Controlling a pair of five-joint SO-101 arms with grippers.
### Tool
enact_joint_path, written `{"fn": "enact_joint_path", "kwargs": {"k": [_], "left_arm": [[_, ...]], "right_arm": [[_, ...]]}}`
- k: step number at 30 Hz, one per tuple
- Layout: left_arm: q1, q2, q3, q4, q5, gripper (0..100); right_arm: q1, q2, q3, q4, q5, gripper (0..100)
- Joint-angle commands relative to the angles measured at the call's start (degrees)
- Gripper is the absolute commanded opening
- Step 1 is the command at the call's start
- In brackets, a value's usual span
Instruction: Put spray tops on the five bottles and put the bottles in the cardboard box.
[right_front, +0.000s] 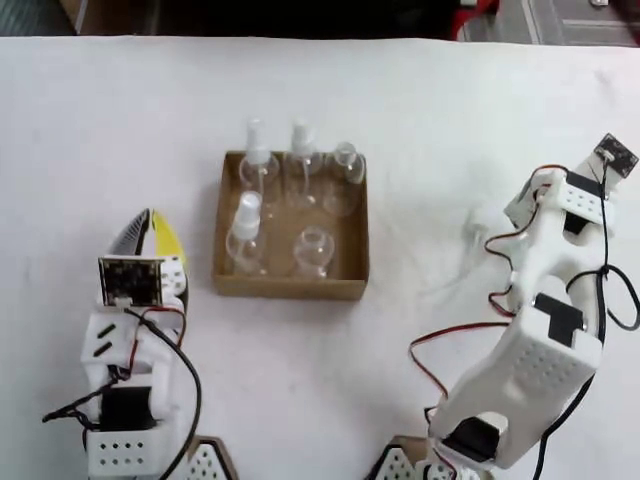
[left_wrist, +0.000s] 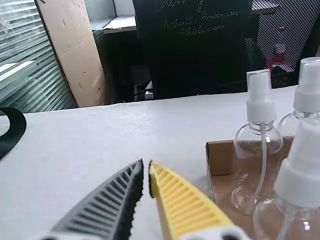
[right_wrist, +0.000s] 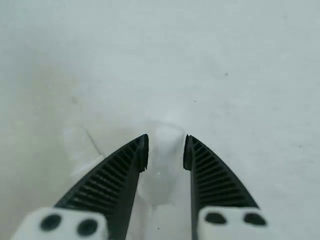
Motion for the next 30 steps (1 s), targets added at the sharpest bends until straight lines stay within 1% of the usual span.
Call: {"fn": "enact_joint_path", "kwargs": {"k": [1,12,26,27,29,30], "left_arm": [[0.31,-0.57,-0.18,-0.97,-0.53,2],[0.31,-0.57,-0.18,-0.97,-0.53,2],[0.40,-0.57,-0.18,-0.88,-0.53,2],[0.40,-0.57,-0.18,-0.88,-0.53,2],[0.40,-0.57,-0.18,-0.88,-0.53,2],[0.40,-0.57,-0.18,-0.88,-0.53,2]], "right_arm": [[-0.40,0.84,-3.60,-0.22,-0.70,9.9],[-0.48,3.91,-5.27,0.04,-0.53,9.9],[-0.66,3.91,-5.27,0.04,-0.26,9.3],[-0.66,3.82,-5.27,0.13,-0.26,8.2],[-0.48,3.47,-5.27,0.13,-0.26,1.6],[-0.40,3.47,-5.27,0.22,-0.26,1.1]]}}
